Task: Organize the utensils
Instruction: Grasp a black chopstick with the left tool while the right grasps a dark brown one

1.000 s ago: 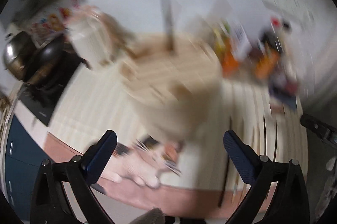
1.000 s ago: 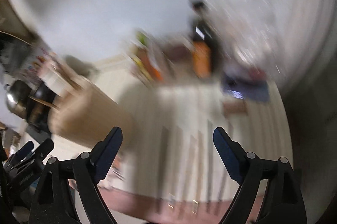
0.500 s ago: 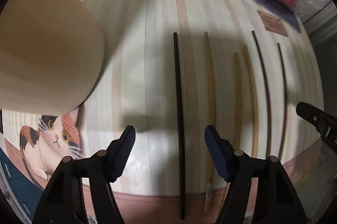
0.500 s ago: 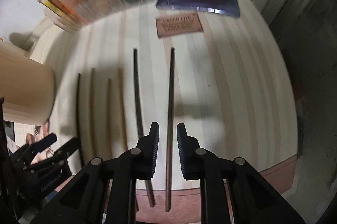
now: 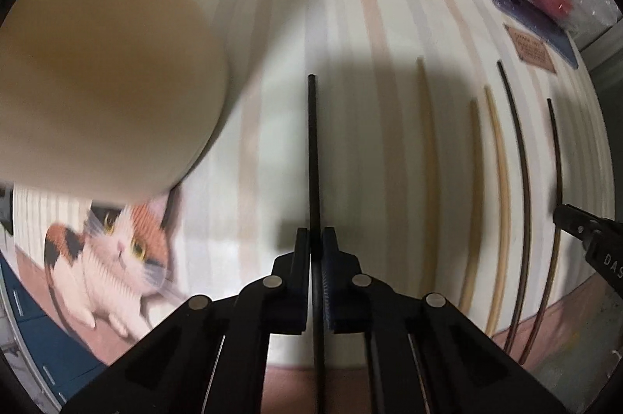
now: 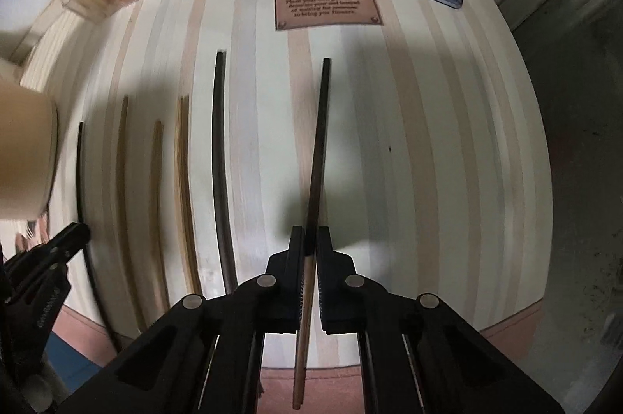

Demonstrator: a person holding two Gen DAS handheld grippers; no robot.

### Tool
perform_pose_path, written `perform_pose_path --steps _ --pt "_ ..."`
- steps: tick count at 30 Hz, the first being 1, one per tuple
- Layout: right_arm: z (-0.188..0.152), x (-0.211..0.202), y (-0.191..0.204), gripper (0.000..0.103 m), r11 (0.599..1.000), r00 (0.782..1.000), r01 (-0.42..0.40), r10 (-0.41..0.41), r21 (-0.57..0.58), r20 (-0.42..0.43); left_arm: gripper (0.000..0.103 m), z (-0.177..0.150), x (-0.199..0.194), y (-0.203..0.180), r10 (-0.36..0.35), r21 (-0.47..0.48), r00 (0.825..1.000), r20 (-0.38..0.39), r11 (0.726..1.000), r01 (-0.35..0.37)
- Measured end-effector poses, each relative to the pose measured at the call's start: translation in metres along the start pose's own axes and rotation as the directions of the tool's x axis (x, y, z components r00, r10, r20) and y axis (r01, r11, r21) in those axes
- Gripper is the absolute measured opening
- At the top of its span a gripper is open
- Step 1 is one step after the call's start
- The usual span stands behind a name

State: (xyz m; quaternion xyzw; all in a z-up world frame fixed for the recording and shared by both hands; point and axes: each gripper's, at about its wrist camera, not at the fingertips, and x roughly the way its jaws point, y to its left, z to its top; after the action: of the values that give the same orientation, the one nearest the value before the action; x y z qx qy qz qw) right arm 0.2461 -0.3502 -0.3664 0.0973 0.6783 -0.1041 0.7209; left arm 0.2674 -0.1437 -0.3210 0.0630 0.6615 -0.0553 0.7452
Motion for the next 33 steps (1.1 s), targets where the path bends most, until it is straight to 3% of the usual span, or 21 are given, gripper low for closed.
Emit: perform_pose_path --steps 9,13,19,33 --pt "-0.046 -0.004 0.003 0.006 0.998 0.997 -0.008 0.004 -0.063 -0.073 0.004 -0.036 -0.003 0.018 -0.022 -0.053 0.998 -0.052 0.998 0.019" --pt "-0.039 -0.003 0.013 0.006 0.993 0.993 0.022 -0.034 -0.114 -0.111 0.004 -0.042 -0.003 0.023 -0.019 -0.039 0.998 -0.054 0.999 0.017" --pt "-0.031 -0.002 0.012 0.008 0.995 0.986 0.002 -0.018 -0.096 -0.166 0.004 -0.036 0.007 0.011 -0.005 -0.020 0.999 -0.051 1.000 0.004" --pt "-0.024 0.004 0.010 0.008 0.989 0.983 0.019 -0.045 -0.144 -0.177 0.004 -0.028 0.009 0.008 -0.003 -0.008 0.997 -0.075 1.000 0.002"
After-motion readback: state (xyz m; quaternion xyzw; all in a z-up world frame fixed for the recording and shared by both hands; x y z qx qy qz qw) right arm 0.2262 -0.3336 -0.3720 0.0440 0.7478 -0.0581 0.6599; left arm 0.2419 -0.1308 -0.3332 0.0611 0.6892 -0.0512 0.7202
